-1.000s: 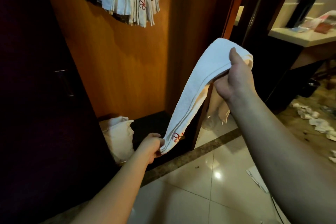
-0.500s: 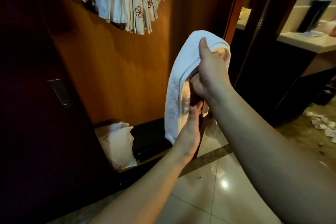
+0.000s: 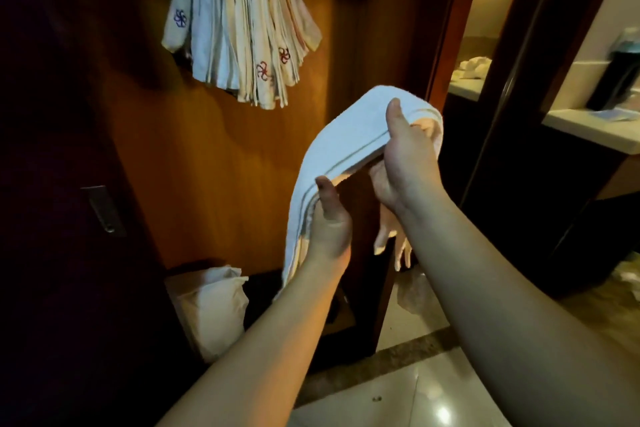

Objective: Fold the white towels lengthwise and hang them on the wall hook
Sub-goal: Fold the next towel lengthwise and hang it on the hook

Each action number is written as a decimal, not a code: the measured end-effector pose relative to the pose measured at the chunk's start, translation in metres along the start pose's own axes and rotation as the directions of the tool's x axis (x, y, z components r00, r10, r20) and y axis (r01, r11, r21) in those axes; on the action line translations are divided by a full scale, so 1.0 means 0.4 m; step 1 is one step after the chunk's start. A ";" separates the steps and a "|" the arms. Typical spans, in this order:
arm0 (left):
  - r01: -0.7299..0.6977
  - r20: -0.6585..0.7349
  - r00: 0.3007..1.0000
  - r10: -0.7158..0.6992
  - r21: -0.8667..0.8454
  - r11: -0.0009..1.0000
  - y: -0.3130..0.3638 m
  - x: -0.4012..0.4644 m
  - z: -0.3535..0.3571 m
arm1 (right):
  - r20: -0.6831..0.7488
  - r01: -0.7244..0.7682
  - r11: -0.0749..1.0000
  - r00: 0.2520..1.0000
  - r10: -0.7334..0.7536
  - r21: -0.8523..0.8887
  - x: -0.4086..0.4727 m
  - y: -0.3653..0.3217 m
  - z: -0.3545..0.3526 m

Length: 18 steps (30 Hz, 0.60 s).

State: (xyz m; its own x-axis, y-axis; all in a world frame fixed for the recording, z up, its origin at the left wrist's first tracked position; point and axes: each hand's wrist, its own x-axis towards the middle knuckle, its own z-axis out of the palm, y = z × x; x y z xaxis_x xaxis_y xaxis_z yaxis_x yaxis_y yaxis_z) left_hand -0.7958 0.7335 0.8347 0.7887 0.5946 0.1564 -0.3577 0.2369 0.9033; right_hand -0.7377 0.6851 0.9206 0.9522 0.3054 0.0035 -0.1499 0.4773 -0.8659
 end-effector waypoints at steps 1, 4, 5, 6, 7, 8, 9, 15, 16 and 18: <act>-0.037 -0.087 0.995 0.039 0.029 0.999 0.008 0.013 0.003 | -0.024 0.024 0.997 0.999 -0.025 -0.067 0.018 0.002 -0.016; -0.105 -0.280 0.955 0.100 -0.005 0.994 0.062 0.061 -0.009 | -0.067 0.098 0.961 0.991 -0.119 -0.258 0.053 0.014 -0.043; -0.128 -0.302 0.946 0.121 -0.006 0.992 0.071 0.080 -0.015 | -0.070 0.121 0.947 0.986 -0.148 -0.297 0.065 0.019 -0.051; -0.146 -0.322 0.937 0.138 0.000 0.989 0.084 0.097 -0.021 | -0.071 0.146 0.932 0.981 -0.179 -0.333 0.072 0.019 -0.050; -0.158 -0.324 0.932 0.161 0.037 0.987 0.092 0.114 -0.027 | -0.075 0.155 0.917 0.978 -0.195 -0.368 0.080 0.022 -0.052; -0.161 -0.336 0.926 0.175 0.069 0.984 0.109 0.124 -0.033 | -0.083 0.154 0.908 0.976 -0.201 -0.389 0.091 0.024 -0.049; -0.166 -0.347 0.917 0.195 0.112 0.980 0.121 0.140 -0.042 | -0.096 0.141 0.902 0.976 -0.196 -0.409 0.104 0.028 -0.043; -0.170 -0.339 0.899 0.276 0.310 0.936 0.222 0.194 -0.103 | -0.066 0.139 0.785 0.973 -0.223 -0.604 0.183 0.059 0.006; -0.179 -0.332 0.897 0.291 0.328 0.927 0.245 0.209 -0.122 | -0.043 0.146 0.768 0.975 -0.220 -0.624 0.201 0.068 0.021; -0.186 -0.317 0.891 0.323 0.394 0.900 0.286 0.239 -0.165 | -0.015 0.167 0.733 0.972 -0.235 -0.660 0.230 0.079 0.056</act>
State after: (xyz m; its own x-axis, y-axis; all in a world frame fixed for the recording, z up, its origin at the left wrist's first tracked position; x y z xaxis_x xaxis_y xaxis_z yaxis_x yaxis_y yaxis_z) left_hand -0.7943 0.8681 0.9267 0.4287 0.8505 0.3047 -0.2722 -0.2000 0.9412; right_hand -0.6609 0.7466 0.9049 0.9646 0.1722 0.1995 0.2249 -0.1430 -0.9638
